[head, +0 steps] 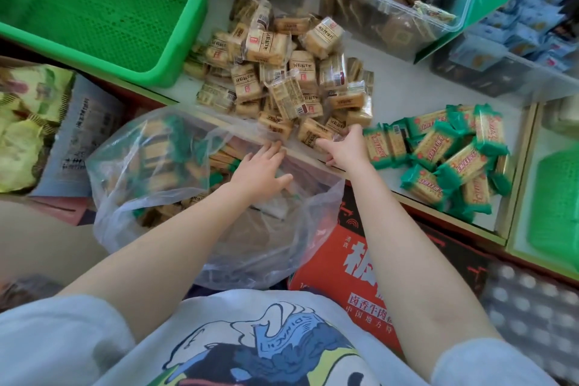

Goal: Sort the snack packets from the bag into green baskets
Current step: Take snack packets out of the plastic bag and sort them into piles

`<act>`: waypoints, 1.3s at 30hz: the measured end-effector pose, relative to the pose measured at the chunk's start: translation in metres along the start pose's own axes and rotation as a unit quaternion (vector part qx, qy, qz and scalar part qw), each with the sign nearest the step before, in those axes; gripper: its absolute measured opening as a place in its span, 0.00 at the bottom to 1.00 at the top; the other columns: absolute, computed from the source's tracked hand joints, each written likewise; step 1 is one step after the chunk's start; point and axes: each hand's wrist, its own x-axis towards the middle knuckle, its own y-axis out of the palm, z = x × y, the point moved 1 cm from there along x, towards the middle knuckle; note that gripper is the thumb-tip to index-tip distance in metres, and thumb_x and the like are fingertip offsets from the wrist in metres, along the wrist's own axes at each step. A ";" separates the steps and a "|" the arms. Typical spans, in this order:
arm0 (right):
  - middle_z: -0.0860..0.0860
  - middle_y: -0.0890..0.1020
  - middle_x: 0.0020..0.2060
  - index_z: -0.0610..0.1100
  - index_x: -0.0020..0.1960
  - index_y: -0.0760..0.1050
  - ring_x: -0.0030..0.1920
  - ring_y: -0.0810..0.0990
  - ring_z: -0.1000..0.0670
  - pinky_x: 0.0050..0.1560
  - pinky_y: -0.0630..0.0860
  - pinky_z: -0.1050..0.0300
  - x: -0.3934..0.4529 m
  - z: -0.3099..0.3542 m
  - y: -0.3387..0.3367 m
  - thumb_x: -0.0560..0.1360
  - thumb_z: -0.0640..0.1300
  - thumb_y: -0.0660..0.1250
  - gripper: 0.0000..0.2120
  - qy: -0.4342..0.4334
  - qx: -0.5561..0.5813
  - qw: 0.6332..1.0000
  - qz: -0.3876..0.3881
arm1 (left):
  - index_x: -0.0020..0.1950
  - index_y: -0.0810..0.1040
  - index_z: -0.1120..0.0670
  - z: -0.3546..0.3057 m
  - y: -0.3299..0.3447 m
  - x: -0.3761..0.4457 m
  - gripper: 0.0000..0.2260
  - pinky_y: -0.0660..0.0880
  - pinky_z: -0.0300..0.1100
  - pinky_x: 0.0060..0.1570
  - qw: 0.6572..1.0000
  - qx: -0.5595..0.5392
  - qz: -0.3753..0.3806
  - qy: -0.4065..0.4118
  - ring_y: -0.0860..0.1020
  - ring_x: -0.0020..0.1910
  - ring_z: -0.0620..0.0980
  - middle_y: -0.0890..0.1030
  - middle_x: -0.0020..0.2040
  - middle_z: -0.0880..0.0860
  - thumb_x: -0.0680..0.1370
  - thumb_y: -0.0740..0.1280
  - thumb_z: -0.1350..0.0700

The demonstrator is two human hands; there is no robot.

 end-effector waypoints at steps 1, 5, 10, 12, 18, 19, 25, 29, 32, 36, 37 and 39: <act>0.47 0.80 0.50 0.45 0.59 0.64 0.39 0.86 0.48 0.42 0.85 0.47 -0.005 -0.005 0.001 0.72 0.47 0.77 0.25 0.015 0.056 0.998 -0.012 | 0.83 0.51 0.51 0.001 0.000 0.000 0.31 0.49 0.54 0.78 1.000 0.001 0.000 0.002 0.44 0.81 0.47 0.46 0.83 0.49 0.83 0.55 0.41; 0.41 0.83 0.42 0.40 0.56 0.67 0.33 0.84 0.49 0.33 0.82 0.59 -0.049 -0.022 0.002 0.78 0.42 0.71 0.14 0.029 0.178 0.983 -0.036 | 0.83 0.51 0.52 0.000 -0.002 -0.004 0.32 0.50 0.53 0.78 1.000 0.011 -0.006 0.021 0.45 0.81 0.49 0.48 0.83 0.50 0.83 0.56 0.41; 0.44 0.82 0.36 0.38 0.47 0.75 0.33 0.82 0.48 0.38 0.82 0.55 -0.115 -0.029 0.048 0.80 0.43 0.68 0.08 -0.035 0.140 0.985 0.092 | 0.72 0.73 0.55 0.019 0.023 -0.059 0.20 0.72 0.50 0.64 0.990 -0.075 -0.118 0.022 0.72 0.68 0.55 0.73 0.70 0.55 0.82 0.62 0.49; 0.45 0.83 0.37 0.40 0.47 0.78 0.36 0.82 0.47 0.42 0.83 0.52 -0.128 -0.036 0.087 0.80 0.43 0.68 0.07 -0.039 0.083 0.979 0.180 | 0.66 0.76 0.55 0.050 0.051 -0.099 0.16 0.74 0.48 0.52 0.989 -0.081 -0.118 -0.026 0.77 0.56 0.55 0.77 0.59 0.54 0.82 0.61 0.50; 0.53 0.81 0.48 0.46 0.55 0.78 0.51 0.79 0.52 0.50 0.74 0.58 -0.143 -0.050 0.203 0.79 0.50 0.70 0.09 -0.057 -0.071 0.951 0.296 | 0.71 0.73 0.53 0.144 0.119 -0.186 0.26 0.70 0.49 0.60 0.986 -0.040 -0.001 -0.160 0.74 0.63 0.56 0.76 0.65 0.54 0.80 0.55 0.39; 0.51 0.80 0.52 0.44 0.60 0.78 0.55 0.78 0.51 0.51 0.72 0.59 -0.143 -0.050 0.217 0.79 0.50 0.69 0.13 -0.058 -0.084 0.948 0.302 | 0.71 0.73 0.53 0.152 0.122 -0.193 0.30 0.69 0.50 0.61 0.988 -0.014 -0.005 -0.151 0.74 0.65 0.57 0.75 0.68 0.54 0.78 0.51 0.37; 0.44 0.78 0.66 0.42 0.70 0.74 0.66 0.76 0.43 0.61 0.71 0.55 -0.147 -0.056 0.257 0.82 0.53 0.63 0.21 -0.023 -0.264 0.883 0.387 | 0.75 0.70 0.49 0.175 0.130 -0.207 0.30 0.69 0.51 0.57 0.988 0.017 -0.071 -0.139 0.73 0.68 0.56 0.78 0.68 0.55 0.75 0.52 0.41; 0.44 0.79 0.64 0.40 0.69 0.73 0.59 0.78 0.44 0.58 0.73 0.53 -0.141 -0.053 0.262 0.81 0.55 0.65 0.23 0.004 -0.238 0.917 0.319 | 0.76 0.68 0.48 0.180 0.136 -0.210 0.32 0.65 0.49 0.56 0.982 -0.052 -0.062 -0.171 0.75 0.61 0.56 0.83 0.56 0.54 0.77 0.44 0.37; 0.47 0.78 0.63 0.43 0.69 0.70 0.54 0.76 0.48 0.53 0.71 0.56 -0.132 -0.043 0.278 0.78 0.52 0.70 0.24 -0.024 -0.188 0.942 0.278 | 0.75 0.69 0.47 0.182 0.139 -0.208 0.27 0.63 0.48 0.59 0.974 -0.094 -0.085 -0.188 0.73 0.63 0.55 0.83 0.58 0.54 0.81 0.48 0.38; 0.47 0.76 0.68 0.45 0.73 0.68 0.66 0.76 0.44 0.61 0.72 0.53 -0.129 -0.039 0.307 0.74 0.52 0.75 0.32 -0.024 -0.200 0.930 0.309 | 0.76 0.68 0.47 0.182 0.138 -0.209 0.21 0.62 0.48 0.61 0.964 -0.149 -0.101 -0.198 0.71 0.65 0.55 0.81 0.60 0.53 0.83 0.54 0.43; 0.47 0.76 0.68 0.45 0.74 0.68 0.67 0.76 0.44 0.62 0.72 0.52 -0.130 -0.040 0.311 0.74 0.52 0.75 0.33 -0.024 -0.213 0.925 0.312 | 0.76 0.68 0.46 0.182 0.138 -0.210 0.21 0.62 0.48 0.61 0.963 -0.155 -0.097 -0.200 0.70 0.65 0.55 0.81 0.60 0.53 0.84 0.54 0.43; 0.47 0.78 0.66 0.44 0.72 0.71 0.65 0.77 0.44 0.59 0.72 0.54 -0.132 -0.042 0.313 0.73 0.51 0.76 0.31 -0.027 -0.222 0.919 0.326 | 0.76 0.67 0.47 0.182 0.139 -0.212 0.21 0.62 0.48 0.61 0.962 -0.162 -0.089 -0.203 0.70 0.64 0.54 0.81 0.60 0.53 0.84 0.54 0.43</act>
